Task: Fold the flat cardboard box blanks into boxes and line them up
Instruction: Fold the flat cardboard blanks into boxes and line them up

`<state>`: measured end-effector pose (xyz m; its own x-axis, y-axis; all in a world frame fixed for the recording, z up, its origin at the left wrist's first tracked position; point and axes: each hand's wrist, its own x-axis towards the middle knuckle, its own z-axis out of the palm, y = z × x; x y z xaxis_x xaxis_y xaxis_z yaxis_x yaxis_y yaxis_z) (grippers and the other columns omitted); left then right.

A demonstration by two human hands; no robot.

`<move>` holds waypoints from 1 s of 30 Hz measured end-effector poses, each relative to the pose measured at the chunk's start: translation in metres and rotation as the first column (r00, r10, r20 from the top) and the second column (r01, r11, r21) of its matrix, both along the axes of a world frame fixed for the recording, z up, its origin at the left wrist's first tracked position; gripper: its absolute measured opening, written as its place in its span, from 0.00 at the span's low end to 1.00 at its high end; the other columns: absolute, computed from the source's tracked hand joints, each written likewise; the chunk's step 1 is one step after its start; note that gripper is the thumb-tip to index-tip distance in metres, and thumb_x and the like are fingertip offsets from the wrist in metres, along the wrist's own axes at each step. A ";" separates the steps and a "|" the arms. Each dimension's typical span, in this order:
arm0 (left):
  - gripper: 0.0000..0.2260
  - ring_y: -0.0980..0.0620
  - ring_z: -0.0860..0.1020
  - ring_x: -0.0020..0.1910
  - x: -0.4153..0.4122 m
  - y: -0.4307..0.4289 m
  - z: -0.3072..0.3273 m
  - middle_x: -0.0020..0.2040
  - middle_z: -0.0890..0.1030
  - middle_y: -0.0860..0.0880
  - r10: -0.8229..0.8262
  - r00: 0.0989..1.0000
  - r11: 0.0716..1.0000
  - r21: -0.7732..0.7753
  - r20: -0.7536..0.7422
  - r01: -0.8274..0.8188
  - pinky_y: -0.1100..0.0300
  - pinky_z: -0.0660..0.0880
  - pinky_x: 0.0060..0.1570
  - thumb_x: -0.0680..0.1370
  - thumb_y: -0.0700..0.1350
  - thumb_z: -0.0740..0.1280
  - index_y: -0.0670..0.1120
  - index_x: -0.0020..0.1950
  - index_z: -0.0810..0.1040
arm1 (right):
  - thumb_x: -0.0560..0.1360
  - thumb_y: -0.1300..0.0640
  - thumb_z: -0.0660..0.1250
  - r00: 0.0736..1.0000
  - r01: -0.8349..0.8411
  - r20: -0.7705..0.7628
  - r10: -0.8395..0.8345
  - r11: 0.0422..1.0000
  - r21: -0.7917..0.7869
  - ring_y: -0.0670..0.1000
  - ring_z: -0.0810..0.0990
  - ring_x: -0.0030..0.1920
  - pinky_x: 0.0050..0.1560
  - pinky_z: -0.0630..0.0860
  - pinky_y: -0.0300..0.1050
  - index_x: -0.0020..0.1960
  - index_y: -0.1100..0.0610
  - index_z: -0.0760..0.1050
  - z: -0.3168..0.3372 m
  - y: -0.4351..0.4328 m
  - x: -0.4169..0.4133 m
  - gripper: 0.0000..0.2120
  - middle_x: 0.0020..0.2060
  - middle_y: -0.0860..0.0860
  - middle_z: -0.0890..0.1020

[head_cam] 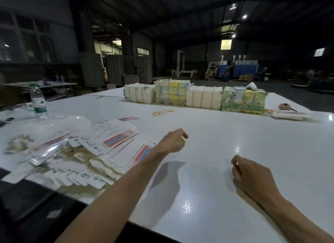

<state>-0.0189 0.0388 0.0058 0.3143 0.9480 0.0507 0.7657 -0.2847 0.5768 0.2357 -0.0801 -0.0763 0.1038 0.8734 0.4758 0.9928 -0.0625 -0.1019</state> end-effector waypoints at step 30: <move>0.19 0.44 0.88 0.52 -0.047 -0.006 0.044 0.54 0.88 0.44 -0.068 0.870 0.931 -0.283 0.488 0.232 0.48 0.85 0.48 0.81 0.46 0.73 0.45 0.69 0.73 | 0.80 0.59 0.63 0.934 -0.054 -0.341 0.109 0.984 0.167 0.45 0.77 0.36 0.38 0.71 0.45 0.52 0.47 0.79 0.010 0.002 0.008 0.09 0.32 0.41 0.78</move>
